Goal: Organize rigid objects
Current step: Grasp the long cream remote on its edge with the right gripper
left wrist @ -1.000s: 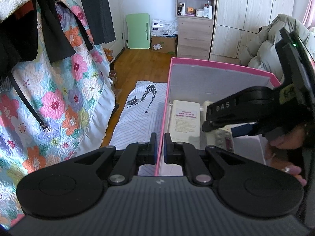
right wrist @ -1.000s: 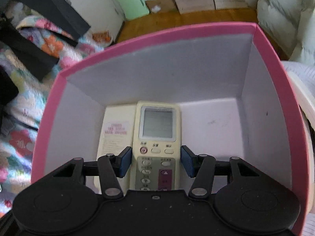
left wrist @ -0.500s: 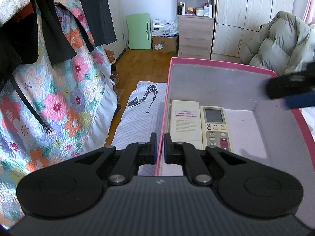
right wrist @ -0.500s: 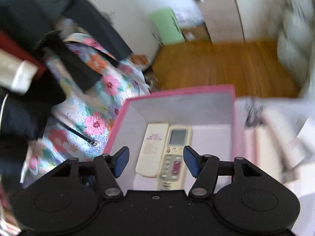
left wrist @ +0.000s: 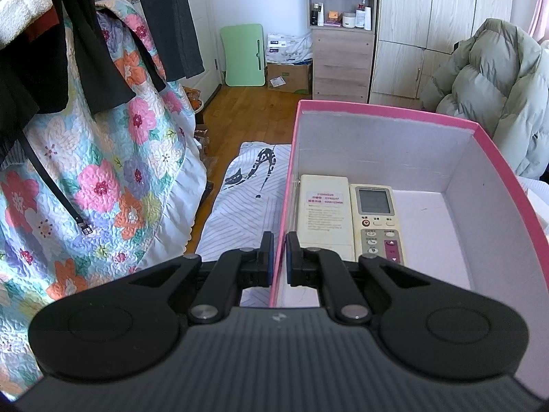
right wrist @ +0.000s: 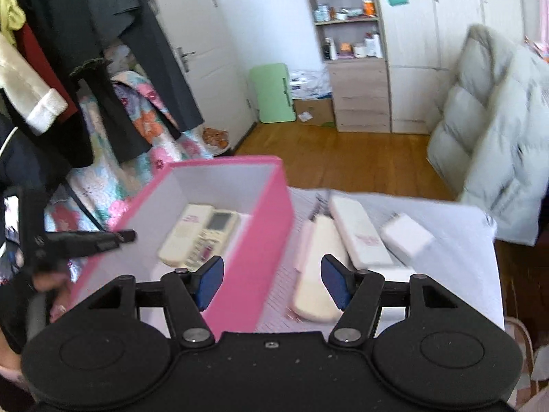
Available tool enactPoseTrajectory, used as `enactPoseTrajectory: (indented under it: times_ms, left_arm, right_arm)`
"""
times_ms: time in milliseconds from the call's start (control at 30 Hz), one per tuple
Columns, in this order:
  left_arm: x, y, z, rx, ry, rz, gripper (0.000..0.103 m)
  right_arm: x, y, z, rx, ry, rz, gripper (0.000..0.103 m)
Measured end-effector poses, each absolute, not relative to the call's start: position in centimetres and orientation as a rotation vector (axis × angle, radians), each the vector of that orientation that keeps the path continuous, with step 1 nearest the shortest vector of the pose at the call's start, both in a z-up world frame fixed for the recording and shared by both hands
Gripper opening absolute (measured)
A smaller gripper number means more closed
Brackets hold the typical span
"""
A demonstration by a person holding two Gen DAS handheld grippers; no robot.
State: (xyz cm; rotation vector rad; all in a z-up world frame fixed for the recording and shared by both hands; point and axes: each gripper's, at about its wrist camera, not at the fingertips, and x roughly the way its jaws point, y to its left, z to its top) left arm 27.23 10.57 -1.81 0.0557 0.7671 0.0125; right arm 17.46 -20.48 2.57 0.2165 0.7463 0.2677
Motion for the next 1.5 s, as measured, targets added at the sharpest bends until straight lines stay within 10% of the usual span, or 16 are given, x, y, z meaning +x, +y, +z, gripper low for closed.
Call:
enactPoseTrajectory:
  times_ms: [300,533,900,1167,1500]
  left_arm:
    - [27.2,10.5,-1.8,0.062,0.766,0.014,0.006]
    - [27.1,10.5,-1.8,0.064,0.765,0.017,0.006]
    - [26.9,10.4,-1.7,0.079,0.759,0.016,0.006]
    - [26.9,10.4,-1.7,0.066,0.760,0.015,0.006]
    - [26.9,10.4,-1.7,0.065,0.760,0.015,0.007]
  right_arm:
    - [17.1,-20.4,-2.9,0.181,0.746,0.258,0.064]
    - [18.7,-16.3,-5.0,-0.075,0.726,0.301,0.034]
    - [20.5,-13.5,-8.9,-0.273,0.698,0.148,0.054]
    - [19.2,-16.4,-6.4,0.036,0.695,0.156,0.026]
    - [15.1,-19.4,-5.5,0.267,0.783,0.184,0.023]
